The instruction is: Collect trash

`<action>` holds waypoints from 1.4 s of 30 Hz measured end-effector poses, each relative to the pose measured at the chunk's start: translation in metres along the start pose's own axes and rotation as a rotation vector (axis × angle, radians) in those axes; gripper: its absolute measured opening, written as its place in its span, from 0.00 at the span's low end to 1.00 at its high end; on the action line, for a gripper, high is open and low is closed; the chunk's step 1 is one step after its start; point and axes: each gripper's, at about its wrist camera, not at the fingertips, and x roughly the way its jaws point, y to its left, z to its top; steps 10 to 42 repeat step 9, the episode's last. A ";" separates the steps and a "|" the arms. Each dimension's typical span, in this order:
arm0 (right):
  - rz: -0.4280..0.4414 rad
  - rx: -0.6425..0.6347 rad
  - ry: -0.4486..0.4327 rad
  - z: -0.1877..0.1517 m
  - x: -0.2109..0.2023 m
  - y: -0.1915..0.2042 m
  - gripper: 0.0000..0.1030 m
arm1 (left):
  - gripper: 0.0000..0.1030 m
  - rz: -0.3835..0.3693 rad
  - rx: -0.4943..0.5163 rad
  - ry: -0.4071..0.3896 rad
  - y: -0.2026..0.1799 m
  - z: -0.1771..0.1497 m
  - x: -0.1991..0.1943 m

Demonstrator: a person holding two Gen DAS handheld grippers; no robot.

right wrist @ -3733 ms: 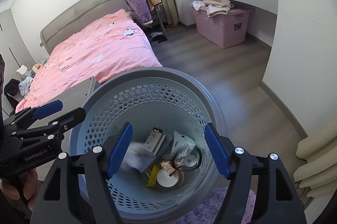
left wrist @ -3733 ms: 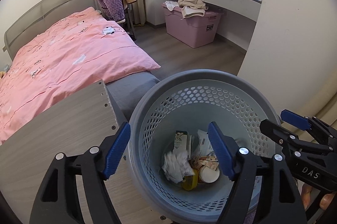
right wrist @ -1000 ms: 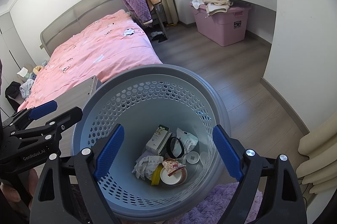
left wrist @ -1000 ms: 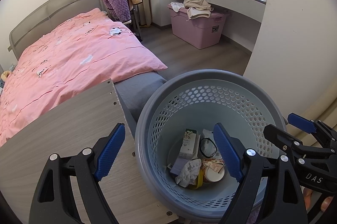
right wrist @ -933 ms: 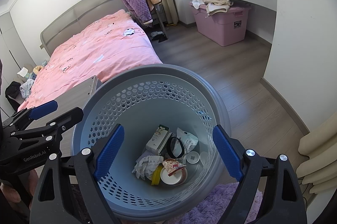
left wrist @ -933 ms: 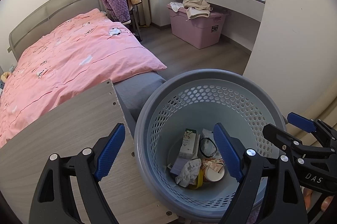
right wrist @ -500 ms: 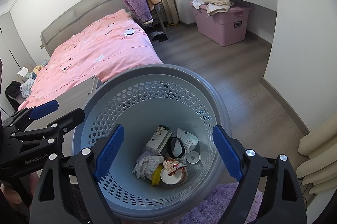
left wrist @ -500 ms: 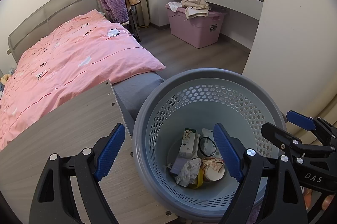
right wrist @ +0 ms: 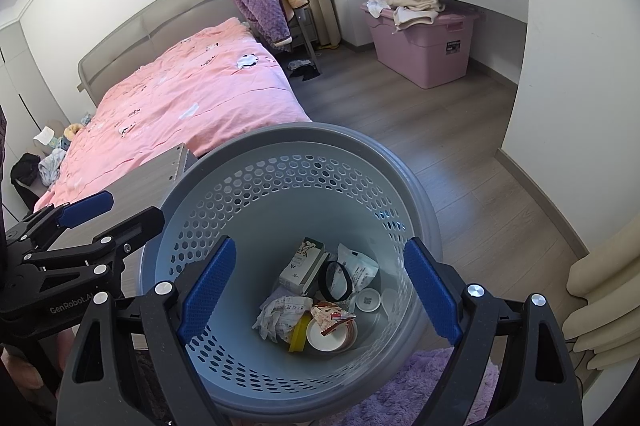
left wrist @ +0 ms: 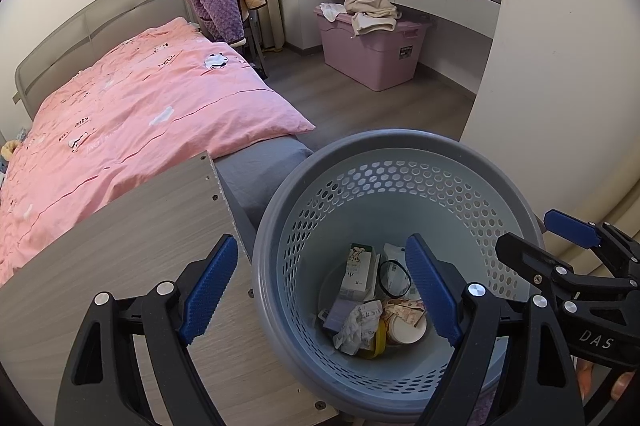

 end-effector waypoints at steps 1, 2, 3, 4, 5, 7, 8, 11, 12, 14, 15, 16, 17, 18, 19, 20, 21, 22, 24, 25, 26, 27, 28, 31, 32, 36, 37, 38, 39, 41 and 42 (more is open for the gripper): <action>0.000 0.000 0.000 0.000 0.000 0.000 0.82 | 0.80 0.000 0.000 0.001 0.000 0.000 0.000; 0.000 0.000 0.000 0.000 0.000 0.000 0.82 | 0.80 0.001 0.000 0.001 0.000 0.000 0.000; 0.000 -0.001 0.000 0.000 0.000 0.000 0.82 | 0.80 0.001 0.000 0.001 0.000 0.000 0.000; -0.001 0.000 0.000 0.000 0.000 0.000 0.82 | 0.80 0.002 0.000 0.001 0.000 0.000 0.000; 0.000 0.000 0.000 0.000 0.000 0.000 0.82 | 0.80 0.003 0.000 0.002 0.000 0.000 0.000; -0.001 0.000 0.000 0.000 0.000 0.000 0.82 | 0.80 0.002 0.000 0.002 0.001 0.000 0.000; -0.001 0.000 0.000 0.000 0.000 0.000 0.82 | 0.80 0.003 0.000 0.001 0.000 0.000 0.000; 0.000 0.000 0.000 0.000 0.000 0.000 0.82 | 0.80 0.003 0.000 0.001 0.001 0.000 0.000; 0.000 0.000 0.000 0.000 0.000 0.000 0.82 | 0.80 0.003 0.000 0.001 0.001 0.000 0.000; 0.000 0.000 0.000 0.000 0.000 0.000 0.82 | 0.80 0.003 0.000 0.001 0.001 0.000 0.000; 0.000 0.000 0.000 0.000 0.000 0.000 0.82 | 0.80 0.003 0.000 0.001 0.001 0.000 0.000; 0.000 0.000 0.000 0.000 0.000 0.000 0.82 | 0.80 0.003 0.000 0.001 0.001 0.000 0.000; 0.000 0.000 0.000 0.000 0.000 0.000 0.82 | 0.80 0.003 0.000 0.001 0.001 0.000 0.000; 0.000 0.000 0.000 0.000 0.000 0.000 0.82 | 0.80 0.003 0.000 0.001 0.001 0.000 0.000; 0.000 0.000 0.000 0.000 0.000 0.000 0.82 | 0.80 0.003 0.000 0.001 0.001 0.000 0.000; 0.000 0.000 0.000 0.000 0.000 0.000 0.82 | 0.80 0.003 0.000 0.001 0.001 0.000 0.000; 0.000 0.000 0.000 0.000 0.000 0.000 0.82 | 0.80 0.003 0.000 0.001 0.001 0.000 0.000; 0.000 0.000 0.000 0.000 0.000 0.000 0.82 | 0.80 0.003 0.000 0.001 0.001 0.000 0.000; 0.000 0.000 0.000 0.000 0.000 0.000 0.82 | 0.80 0.003 0.000 0.001 0.001 0.000 0.000; 0.000 0.000 0.000 0.000 0.000 0.000 0.82 | 0.80 0.003 0.000 0.001 0.001 0.000 0.000; 0.000 0.000 0.000 0.000 0.000 0.000 0.82 | 0.80 0.003 0.000 0.001 0.001 0.000 0.000; 0.000 0.000 0.000 0.000 0.000 0.000 0.82 | 0.80 0.003 0.000 0.001 0.001 0.000 0.000; 0.000 0.000 0.000 0.000 0.000 0.000 0.82 | 0.80 0.003 0.000 0.001 0.001 0.000 0.000; 0.000 0.000 0.000 0.000 0.000 0.000 0.82 | 0.80 0.003 0.000 0.001 0.001 0.000 0.000; 0.000 0.000 0.000 0.000 0.000 0.000 0.82 | 0.80 0.003 0.000 0.001 0.001 0.000 0.000; 0.000 0.000 0.000 0.000 0.000 0.000 0.82 | 0.80 0.003 0.000 0.001 0.001 0.000 0.000; 0.000 0.000 0.000 0.000 0.000 0.000 0.82 | 0.80 0.003 0.000 0.001 0.001 0.000 0.000; 0.000 0.000 0.000 0.000 0.000 0.000 0.82 | 0.80 0.003 0.000 0.001 0.001 0.000 0.000; 0.000 0.000 0.000 0.000 0.000 0.000 0.82 | 0.80 0.003 0.000 0.001 0.001 0.000 0.000; 0.000 0.000 0.000 0.000 0.000 0.000 0.82 | 0.80 0.003 0.000 0.001 0.001 0.000 0.000; 0.000 0.000 0.000 0.000 0.000 0.000 0.82 | 0.80 0.003 0.000 0.001 0.001 0.000 0.000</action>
